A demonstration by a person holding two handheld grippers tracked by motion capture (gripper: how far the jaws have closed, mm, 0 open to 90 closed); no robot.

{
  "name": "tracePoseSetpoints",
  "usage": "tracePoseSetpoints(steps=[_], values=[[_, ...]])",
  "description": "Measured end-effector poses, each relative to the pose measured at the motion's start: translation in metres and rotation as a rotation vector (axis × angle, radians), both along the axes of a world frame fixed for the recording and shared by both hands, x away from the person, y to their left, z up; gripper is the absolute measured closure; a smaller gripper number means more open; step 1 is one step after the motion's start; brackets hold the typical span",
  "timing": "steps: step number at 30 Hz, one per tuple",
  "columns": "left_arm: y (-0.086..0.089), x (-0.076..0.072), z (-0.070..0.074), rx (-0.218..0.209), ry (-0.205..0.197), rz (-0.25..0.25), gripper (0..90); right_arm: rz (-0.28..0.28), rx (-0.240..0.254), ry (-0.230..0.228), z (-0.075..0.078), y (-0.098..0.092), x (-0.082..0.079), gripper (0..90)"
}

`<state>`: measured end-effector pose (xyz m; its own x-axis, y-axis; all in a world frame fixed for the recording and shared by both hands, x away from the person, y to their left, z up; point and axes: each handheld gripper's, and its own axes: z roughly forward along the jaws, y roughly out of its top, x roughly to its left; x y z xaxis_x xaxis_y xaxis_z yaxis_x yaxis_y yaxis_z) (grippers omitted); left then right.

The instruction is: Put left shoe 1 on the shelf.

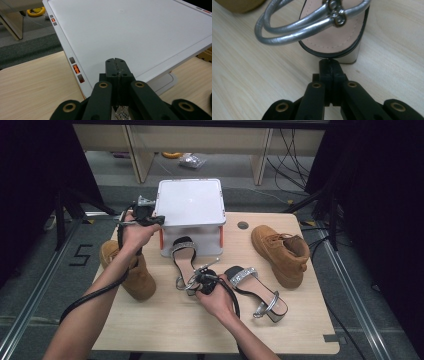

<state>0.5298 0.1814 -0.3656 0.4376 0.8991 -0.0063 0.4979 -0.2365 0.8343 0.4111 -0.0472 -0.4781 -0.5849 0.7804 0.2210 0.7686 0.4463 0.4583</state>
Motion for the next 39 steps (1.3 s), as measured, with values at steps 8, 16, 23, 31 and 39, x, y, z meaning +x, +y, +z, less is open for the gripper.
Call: tracePoseSetpoints(steps=[8, 16, 23, 31, 39], values=[[0.0, 0.0, 0.0, -0.001, 0.0, -0.001, 89.7, -0.051, 0.03, -0.049, 0.009, 0.008, 0.006, 90.0], [-0.001, 0.0, -0.001, -0.01, -0.006, 0.005, 89.7, -0.063, 0.047, -0.068, 0.006, 0.011, 0.007, 90.0], [-0.001, 0.0, 0.0, -0.01, -0.002, 0.004, 89.7, -0.09, 0.079, -0.138, 0.015, 0.013, 0.015, 90.0], [0.0, 0.0, 0.0, -0.001, 0.001, -0.004, 89.7, -0.136, 0.099, -0.144, 0.016, 0.024, 0.031, 90.0], [0.0, 0.001, 0.0, -0.001, 0.002, -0.006, 89.7, -0.149, 0.098, -0.159, 0.014, 0.034, 0.047, 90.0]])
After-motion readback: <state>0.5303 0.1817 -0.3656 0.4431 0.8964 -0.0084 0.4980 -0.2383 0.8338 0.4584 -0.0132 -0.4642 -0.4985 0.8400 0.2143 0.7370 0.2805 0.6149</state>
